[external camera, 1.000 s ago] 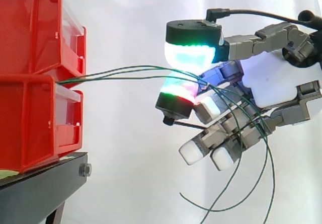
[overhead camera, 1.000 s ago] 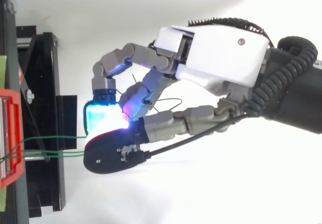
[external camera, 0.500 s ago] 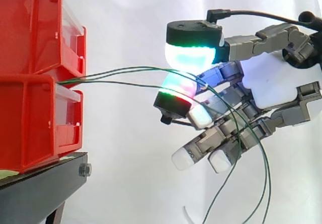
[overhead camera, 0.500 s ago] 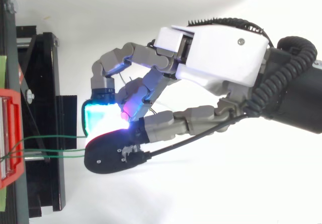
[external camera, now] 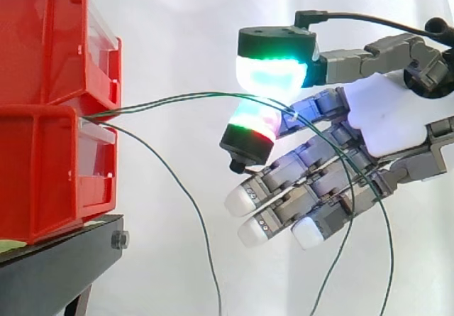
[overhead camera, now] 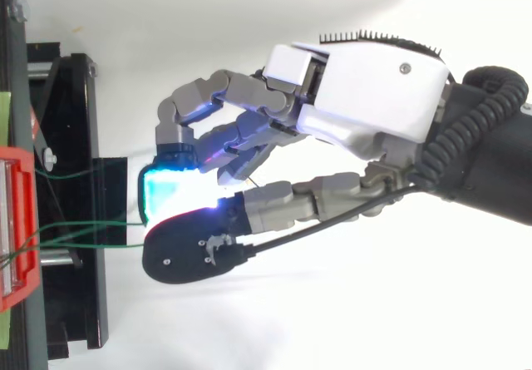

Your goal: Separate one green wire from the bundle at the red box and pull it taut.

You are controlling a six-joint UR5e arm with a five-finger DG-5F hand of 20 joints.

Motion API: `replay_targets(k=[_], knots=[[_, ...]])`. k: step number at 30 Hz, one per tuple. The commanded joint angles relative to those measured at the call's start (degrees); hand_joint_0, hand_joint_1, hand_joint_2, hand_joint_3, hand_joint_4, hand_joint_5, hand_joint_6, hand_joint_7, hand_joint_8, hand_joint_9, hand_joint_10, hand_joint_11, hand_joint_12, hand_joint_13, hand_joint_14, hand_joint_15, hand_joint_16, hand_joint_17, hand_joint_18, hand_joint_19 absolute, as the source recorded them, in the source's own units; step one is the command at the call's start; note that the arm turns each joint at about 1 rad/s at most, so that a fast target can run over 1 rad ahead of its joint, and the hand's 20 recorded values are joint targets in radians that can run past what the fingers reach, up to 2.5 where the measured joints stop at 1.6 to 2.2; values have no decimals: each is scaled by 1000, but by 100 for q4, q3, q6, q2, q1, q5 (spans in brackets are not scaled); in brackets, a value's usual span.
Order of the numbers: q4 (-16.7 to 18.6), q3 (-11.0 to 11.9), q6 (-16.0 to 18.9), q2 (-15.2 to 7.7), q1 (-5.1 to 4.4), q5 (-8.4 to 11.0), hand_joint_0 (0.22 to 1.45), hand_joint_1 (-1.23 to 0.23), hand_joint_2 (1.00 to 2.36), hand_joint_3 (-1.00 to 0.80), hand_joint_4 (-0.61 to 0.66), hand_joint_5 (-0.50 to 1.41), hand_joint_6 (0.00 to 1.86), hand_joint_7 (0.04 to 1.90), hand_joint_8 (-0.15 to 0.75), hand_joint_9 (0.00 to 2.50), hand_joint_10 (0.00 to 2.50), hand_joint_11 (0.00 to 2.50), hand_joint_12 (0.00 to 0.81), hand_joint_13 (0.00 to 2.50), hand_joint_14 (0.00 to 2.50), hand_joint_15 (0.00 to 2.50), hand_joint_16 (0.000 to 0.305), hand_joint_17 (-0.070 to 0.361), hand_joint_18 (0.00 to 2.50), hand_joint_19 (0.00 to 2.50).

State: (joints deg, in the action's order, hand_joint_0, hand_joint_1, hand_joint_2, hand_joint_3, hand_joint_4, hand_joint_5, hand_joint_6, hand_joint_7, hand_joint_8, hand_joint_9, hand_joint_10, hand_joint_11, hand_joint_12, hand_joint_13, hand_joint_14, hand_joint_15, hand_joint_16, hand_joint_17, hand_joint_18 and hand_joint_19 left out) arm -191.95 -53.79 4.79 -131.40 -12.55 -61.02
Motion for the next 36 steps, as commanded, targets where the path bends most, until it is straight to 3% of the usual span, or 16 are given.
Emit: replay_targets(k=[1,15,18,24,29,32,36], knots=[[-35,0,180,0,-10,2,592,-828,1011,-115,-46,-84,830,1300,278,641,0,0,385,410,4,125,61,137,589,452],[-26,0,611,0,-37,99,585,-818,1013,-126,-14,-87,830,1297,276,653,0,12,386,408,5,134,61,136,564,469],[-35,0,637,0,-37,116,577,-761,1015,-189,57,-102,844,1293,287,738,4,112,375,426,6,165,58,131,534,494],[-17,-61,637,0,-37,108,571,-724,1018,-192,71,-112,857,1290,291,819,9,237,377,478,9,222,57,127,520,526],[0,-246,637,0,-37,99,579,-739,1015,-132,84,-95,865,1278,343,929,10,256,424,567,8,211,66,148,621,485],[202,-369,672,0,-45,99,579,-745,1012,-106,104,-83,863,1293,387,1013,8,218,466,659,7,196,74,167,718,439],[334,-377,663,0,-37,116,582,-751,1007,-89,103,-76,862,1302,426,1073,8,212,512,753,7,194,80,181,797,422]])
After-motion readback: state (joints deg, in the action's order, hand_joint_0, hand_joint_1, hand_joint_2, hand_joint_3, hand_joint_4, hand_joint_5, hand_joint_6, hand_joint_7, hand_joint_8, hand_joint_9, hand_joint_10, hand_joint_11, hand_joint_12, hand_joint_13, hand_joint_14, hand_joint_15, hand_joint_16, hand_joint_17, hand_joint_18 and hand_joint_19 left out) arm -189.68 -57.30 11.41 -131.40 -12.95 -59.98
